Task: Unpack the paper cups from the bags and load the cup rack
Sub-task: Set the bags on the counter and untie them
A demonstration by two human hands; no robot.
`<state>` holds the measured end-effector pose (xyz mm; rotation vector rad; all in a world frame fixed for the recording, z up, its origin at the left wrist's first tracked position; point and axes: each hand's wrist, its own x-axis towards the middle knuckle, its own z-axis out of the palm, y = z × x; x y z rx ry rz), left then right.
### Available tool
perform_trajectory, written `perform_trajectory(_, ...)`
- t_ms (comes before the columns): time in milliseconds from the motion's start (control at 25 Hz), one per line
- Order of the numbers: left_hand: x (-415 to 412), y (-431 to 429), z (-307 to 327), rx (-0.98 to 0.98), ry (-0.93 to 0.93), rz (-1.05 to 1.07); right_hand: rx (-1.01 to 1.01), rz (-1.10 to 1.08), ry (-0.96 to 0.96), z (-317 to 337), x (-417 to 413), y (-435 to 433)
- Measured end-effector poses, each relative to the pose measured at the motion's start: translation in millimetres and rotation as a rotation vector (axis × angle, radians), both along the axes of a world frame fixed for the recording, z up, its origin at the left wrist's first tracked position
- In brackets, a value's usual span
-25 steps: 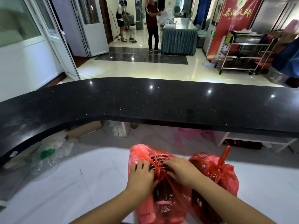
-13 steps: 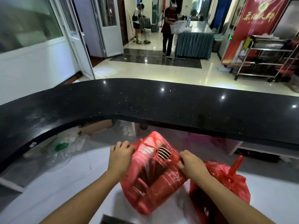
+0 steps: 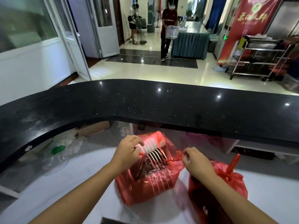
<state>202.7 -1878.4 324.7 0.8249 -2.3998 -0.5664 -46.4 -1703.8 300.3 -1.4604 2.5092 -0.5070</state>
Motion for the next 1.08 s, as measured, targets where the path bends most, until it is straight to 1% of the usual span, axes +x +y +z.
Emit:
perform_trajectory(120, -50, 25, 9, -0.144, -0.018, -0.185, -0.101, -0.028, 0.057, 24, -8, 11)
perform_trajectory(200, -85, 44, 8, -0.171, -0.015, -0.290, -0.212, -0.071, 0.078, 41, -16, 32)
perform_trajectory(280, -114, 65, 0, -0.131, -0.005, -0.376, -0.345, -0.152, 0.099, 52, -25, 62)
perform_trajectory(360, -140, 87, -14, -0.085, 0.001, -0.472, -0.420, -0.267, 0.082, 52, -37, 97)
perform_trajectory(480, -170, 124, -37, 0.012, -0.027, -0.582, -0.420, -0.401, 0.060, 36, -52, 147)
perform_trajectory(600, -193, 147, -56, 0.068, -0.026, -0.578, -0.386, -0.468, -0.042, 9, -67, 177)
perform_trajectory(680, -205, 158, -63, 0.100, -0.057, -0.527, -0.326, -0.439, -0.103, -11, -80, 185)
perform_trajectory(720, -213, 162, -67, 0.103, -0.058, -0.488, -0.296, -0.383, -0.107, -18, -86, 185)
perform_trajectory(800, -230, 168, -76, 0.101, -0.048, -0.407, -0.265, -0.198, -0.070, -32, -98, 179)
perform_trajectory(880, -243, 172, -80, 0.136, -0.138, -0.363, -0.247, -0.049, -0.043, -46, -105, 168)
perform_trajectory(960, -256, 173, -82, 0.084, -0.284, -0.357, -0.206, -0.024, -0.064, -61, -114, 156)
perform_trajectory(1000, -260, 175, -81, 0.063, -0.317, -0.356, -0.177, -0.025, -0.085, -69, -120, 152)
perform_trajectory(1080, -262, 184, -79, 0.082, -0.251, -0.327, -0.131, -0.007, -0.106, -81, -131, 147)
